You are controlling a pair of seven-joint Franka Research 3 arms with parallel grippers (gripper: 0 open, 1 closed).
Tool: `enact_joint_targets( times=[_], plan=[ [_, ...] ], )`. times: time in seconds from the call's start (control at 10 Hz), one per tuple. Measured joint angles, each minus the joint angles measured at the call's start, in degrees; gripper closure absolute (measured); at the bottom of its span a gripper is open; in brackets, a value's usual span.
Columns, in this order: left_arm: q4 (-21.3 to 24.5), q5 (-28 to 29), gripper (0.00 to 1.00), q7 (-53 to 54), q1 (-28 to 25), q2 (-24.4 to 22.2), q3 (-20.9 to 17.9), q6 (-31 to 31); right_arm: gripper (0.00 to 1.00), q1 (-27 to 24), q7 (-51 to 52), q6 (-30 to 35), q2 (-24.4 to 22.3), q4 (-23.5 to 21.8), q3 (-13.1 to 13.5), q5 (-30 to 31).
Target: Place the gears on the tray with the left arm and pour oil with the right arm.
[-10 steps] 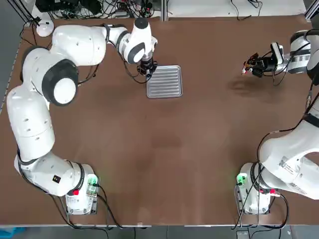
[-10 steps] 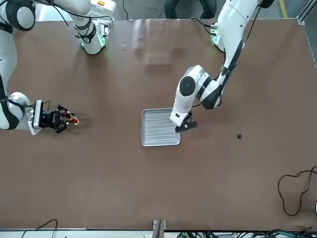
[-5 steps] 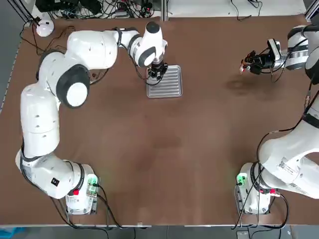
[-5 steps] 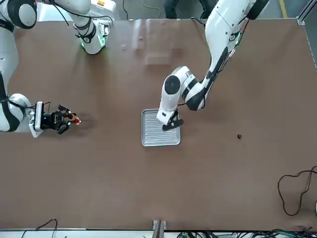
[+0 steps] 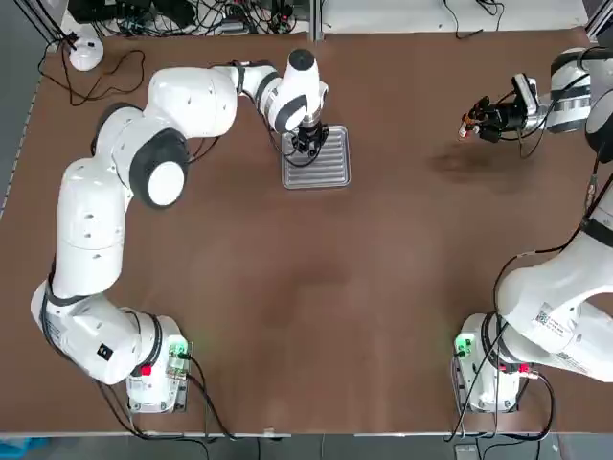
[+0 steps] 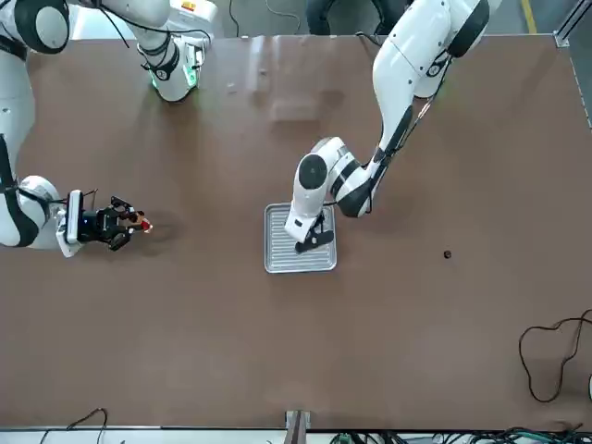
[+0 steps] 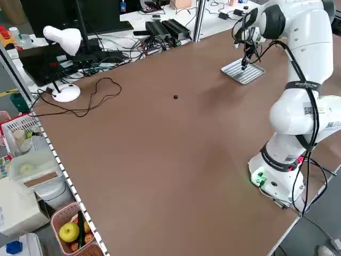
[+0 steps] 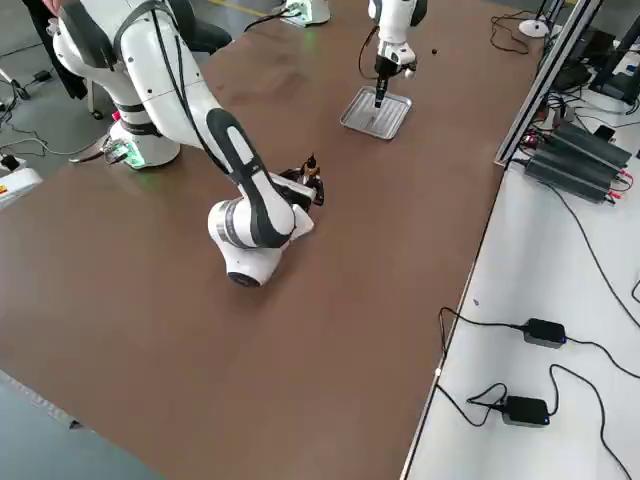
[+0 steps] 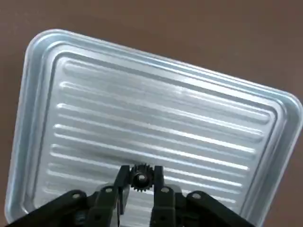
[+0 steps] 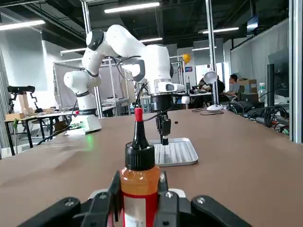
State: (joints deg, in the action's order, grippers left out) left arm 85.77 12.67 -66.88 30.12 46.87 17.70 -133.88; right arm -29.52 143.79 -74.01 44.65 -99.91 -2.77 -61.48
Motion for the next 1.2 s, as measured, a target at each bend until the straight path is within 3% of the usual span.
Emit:
enact_joint_targets(
  times=[0.3,0.6,0.9,1.2],
  plan=[
    [-0.26,0.00,0.60,-0.07,0.69,0.00,-0.59,0.00,0.68,0.70,-0.03,-0.01,0.00,0.00,-0.22,-0.06],
    [-0.54,0.26,0.17,-0.05,2.38,-0.02,-2.86,-0.08,0.68,2.27,-0.25,-0.01,0.03,-0.57,-0.90,-0.18],
    [-1.28,1.42,0.11,5.39,0.41,-2.00,-4.58,0.28,0.68,5.54,-0.29,-0.13,0.06,-1.18,-1.10,-1.94],
    [1.43,1.42,0.06,18.20,-8.12,-7.77,-4.31,1.71,0.68,8.63,-0.30,-0.19,0.08,-1.25,-1.20,-4.00]
  ],
)
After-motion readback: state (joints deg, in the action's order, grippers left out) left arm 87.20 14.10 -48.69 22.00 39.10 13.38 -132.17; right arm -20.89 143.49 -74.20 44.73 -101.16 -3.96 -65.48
